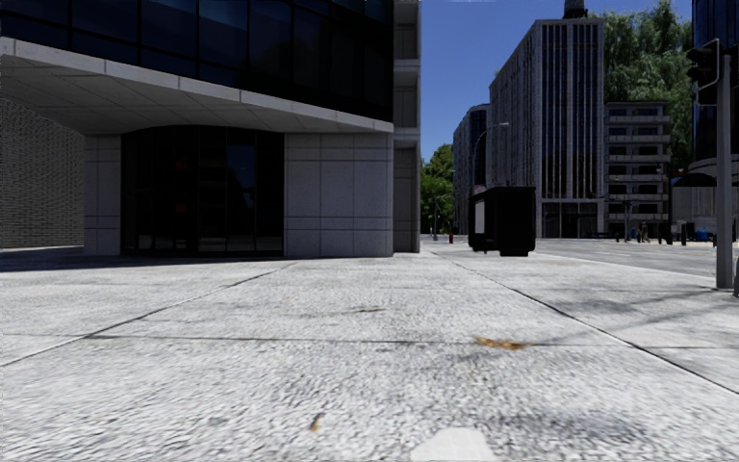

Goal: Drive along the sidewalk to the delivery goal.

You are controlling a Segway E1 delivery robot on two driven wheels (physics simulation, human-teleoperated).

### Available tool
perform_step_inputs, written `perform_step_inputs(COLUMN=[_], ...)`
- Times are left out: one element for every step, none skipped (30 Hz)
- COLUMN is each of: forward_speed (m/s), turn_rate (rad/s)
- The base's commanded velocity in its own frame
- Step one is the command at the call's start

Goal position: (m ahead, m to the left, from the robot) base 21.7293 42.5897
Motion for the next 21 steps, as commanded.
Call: perform_step_inputs(forward_speed=[2.00,2.00,2.00,2.00,2.00,2.00,2.00,2.00,2.00,2.00,2.00,2.00,2.00,2.00,2.00,2.00,2.00,2.00,2.00,2.00,2.00], turn_rate=[0.00,0.01,0.25,0.71,1.20,1.20,1.20,1.20,1.20,1.20,1.20,1.20,1.20,1.20,1.20,1.20,1.20,1.20,1.20,1.20,1.20])
